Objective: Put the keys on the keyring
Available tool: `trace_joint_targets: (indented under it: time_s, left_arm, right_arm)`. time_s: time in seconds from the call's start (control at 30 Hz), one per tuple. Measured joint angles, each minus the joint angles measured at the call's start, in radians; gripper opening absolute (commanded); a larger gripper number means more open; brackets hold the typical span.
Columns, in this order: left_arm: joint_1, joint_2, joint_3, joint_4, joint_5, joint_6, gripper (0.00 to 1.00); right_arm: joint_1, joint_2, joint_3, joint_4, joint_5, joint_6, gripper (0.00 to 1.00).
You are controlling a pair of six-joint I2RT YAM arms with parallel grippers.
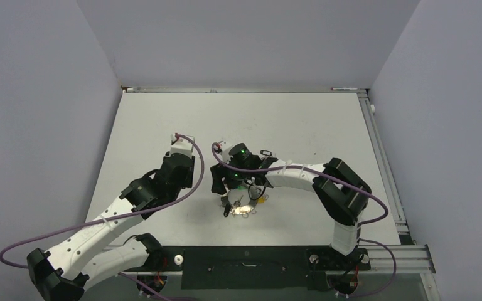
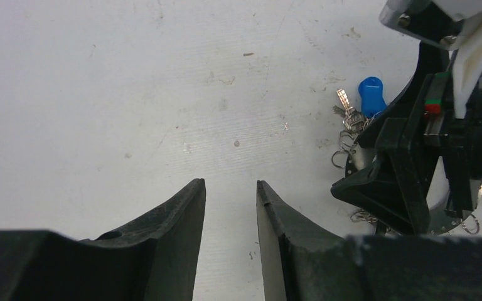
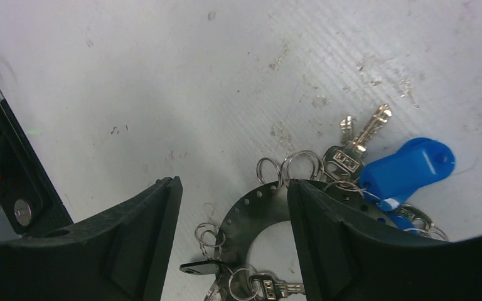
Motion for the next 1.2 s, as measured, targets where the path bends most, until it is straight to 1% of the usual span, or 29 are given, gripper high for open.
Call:
trace_joint_targets:
  time_s: [0.13, 0.33, 0.83, 1.2]
  left_arm:
    - [0.013, -0.003, -0.024, 0.001, 0.016, 0.010, 0.34]
    - [0.025, -0.005, -0.029, 0.005, 0.035, 0.026, 0.35]
    - [0.040, -0.005, -0.029, 0.008, 0.057, 0.037, 0.34]
    - [0.047, -0.005, -0.029, 0.011, 0.064, 0.046, 0.34]
  right_arm:
    - [0.011, 0.065, 0.045, -0.063, -0.029, -0.007, 0.62]
    - [0.016, 0.103, 0.082, -0.116, -0.032, -0.026, 0.61]
    - [0.016, 0.142, 0.141, -0.144, -0.012, -0.066, 0.62]
    - [0.016, 0.156, 0.161, -0.145, -0.005, -0.121, 0.64]
